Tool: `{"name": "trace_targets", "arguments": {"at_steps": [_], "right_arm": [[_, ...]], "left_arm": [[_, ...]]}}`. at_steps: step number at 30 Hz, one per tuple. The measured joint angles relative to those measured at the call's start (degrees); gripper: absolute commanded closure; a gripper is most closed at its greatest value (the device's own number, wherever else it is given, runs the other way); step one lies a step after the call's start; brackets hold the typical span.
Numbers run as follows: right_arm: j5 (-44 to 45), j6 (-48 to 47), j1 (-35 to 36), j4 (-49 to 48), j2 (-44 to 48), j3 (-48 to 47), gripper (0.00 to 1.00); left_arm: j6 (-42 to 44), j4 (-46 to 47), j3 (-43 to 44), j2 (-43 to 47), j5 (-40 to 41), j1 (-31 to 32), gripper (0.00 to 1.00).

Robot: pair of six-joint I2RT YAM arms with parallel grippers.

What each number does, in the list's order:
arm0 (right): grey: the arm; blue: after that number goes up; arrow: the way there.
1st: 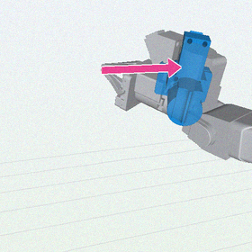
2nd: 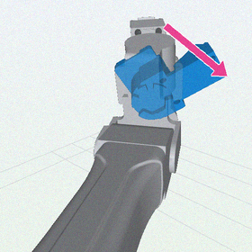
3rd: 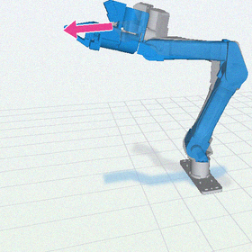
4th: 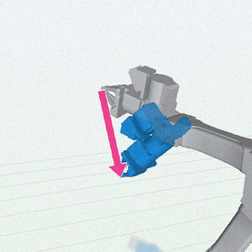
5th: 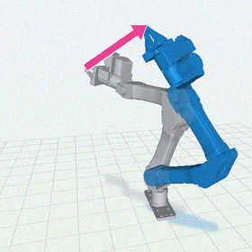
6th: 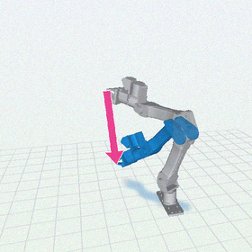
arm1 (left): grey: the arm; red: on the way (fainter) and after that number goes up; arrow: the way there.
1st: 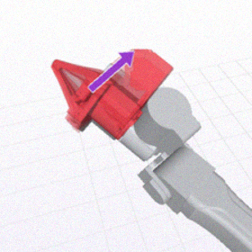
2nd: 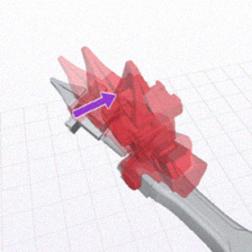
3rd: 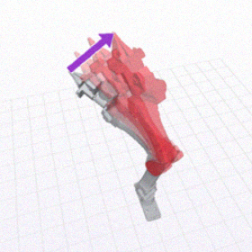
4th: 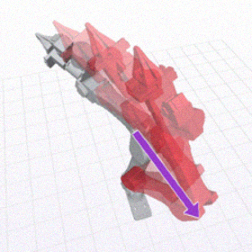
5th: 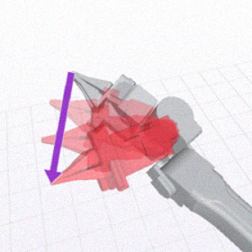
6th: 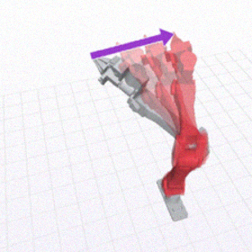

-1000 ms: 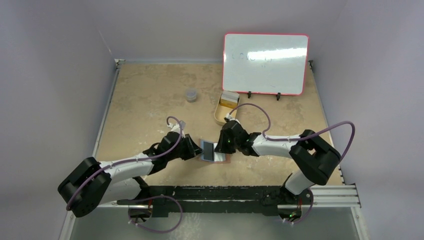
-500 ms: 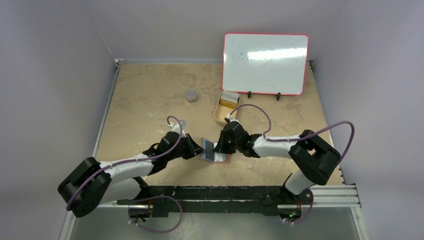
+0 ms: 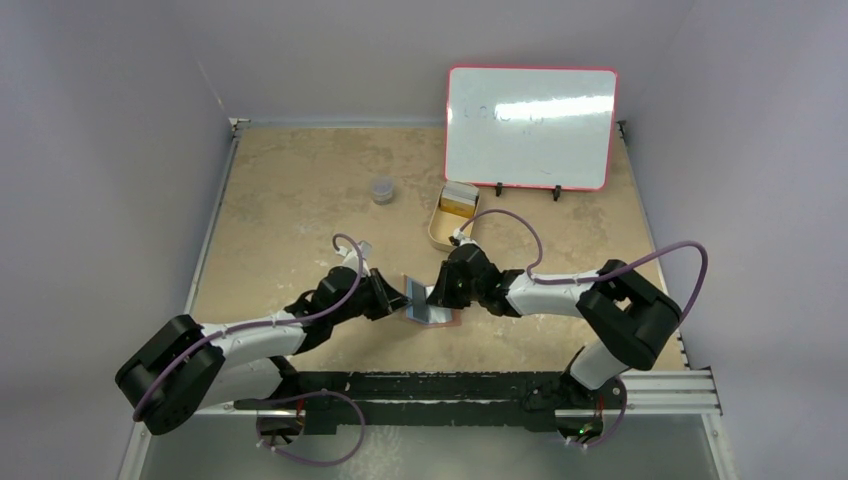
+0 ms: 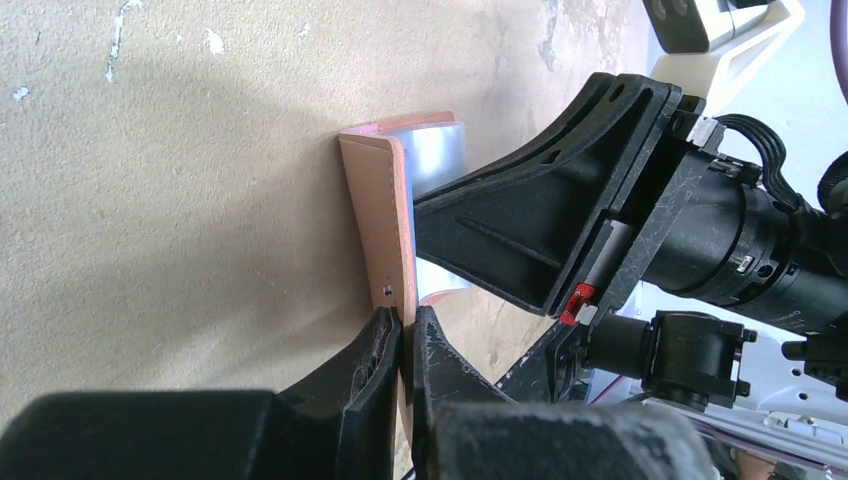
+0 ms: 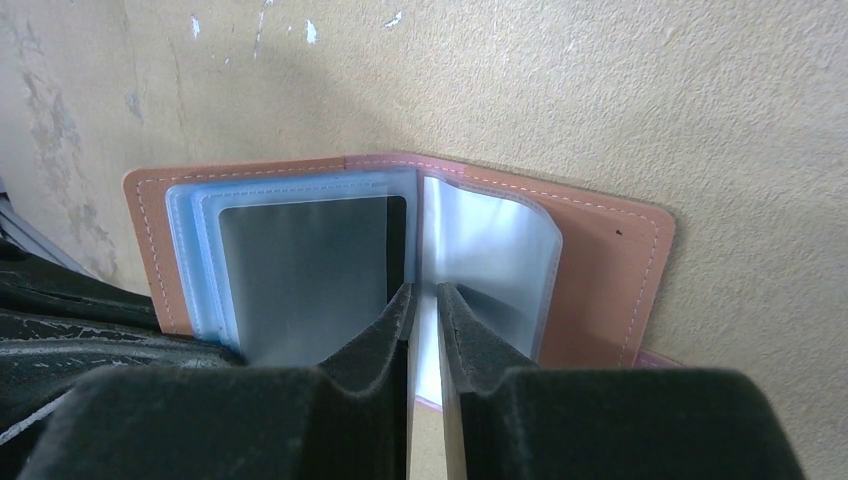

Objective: Put the credit cards into the card holder
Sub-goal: Insert the credit card into the card holder.

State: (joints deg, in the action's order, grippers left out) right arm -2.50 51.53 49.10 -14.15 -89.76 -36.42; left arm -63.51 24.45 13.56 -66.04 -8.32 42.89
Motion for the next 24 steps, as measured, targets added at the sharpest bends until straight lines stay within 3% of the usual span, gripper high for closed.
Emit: {"name": "trace_targets", "arguments": {"at_steps": [15, 24], "right_arm": [[-0.44, 0.28, 0.0, -0.42, 0.0, 0.17, 0.84], [-1.29, 0.28, 0.0, -0.42, 0.0, 0.17, 0.84]], "left_arm": [[-0.5, 3.48, -1.25, -0.11, -1.07, 0.0, 0.97], [-0.52, 4.72, -1.49, -0.11, -1.9, 0.02, 0.9]]}}
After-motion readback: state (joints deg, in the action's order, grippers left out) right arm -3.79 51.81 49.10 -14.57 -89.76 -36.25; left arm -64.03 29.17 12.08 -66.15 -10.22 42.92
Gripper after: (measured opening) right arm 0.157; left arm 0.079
